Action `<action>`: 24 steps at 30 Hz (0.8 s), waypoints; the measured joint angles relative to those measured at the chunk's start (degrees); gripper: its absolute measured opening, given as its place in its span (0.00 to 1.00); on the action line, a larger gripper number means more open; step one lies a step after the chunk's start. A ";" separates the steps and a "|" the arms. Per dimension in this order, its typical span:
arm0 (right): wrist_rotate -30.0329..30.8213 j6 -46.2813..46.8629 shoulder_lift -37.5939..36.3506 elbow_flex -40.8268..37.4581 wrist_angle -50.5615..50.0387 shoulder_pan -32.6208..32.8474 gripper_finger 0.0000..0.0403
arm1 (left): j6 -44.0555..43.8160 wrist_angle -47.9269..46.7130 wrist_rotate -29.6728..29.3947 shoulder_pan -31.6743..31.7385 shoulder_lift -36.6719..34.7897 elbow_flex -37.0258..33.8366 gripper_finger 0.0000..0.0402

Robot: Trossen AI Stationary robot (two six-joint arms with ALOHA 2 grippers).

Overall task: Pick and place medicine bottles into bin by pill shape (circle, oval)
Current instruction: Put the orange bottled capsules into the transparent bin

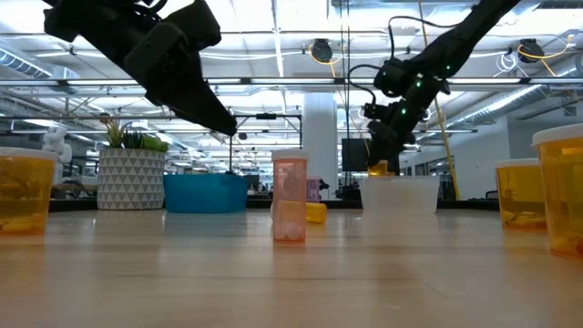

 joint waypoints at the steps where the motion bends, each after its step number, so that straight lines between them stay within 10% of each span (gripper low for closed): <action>1: 0.01 -0.06 0.55 0.00 0.05 -0.13 0.53 | 0.02 0.00 0.00 -0.02 0.00 0.00 0.68; 24: 0.00 -0.97 5.29 -0.02 1.04 -0.62 0.53 | 0.02 -0.17 0.00 -0.02 -0.02 0.00 0.68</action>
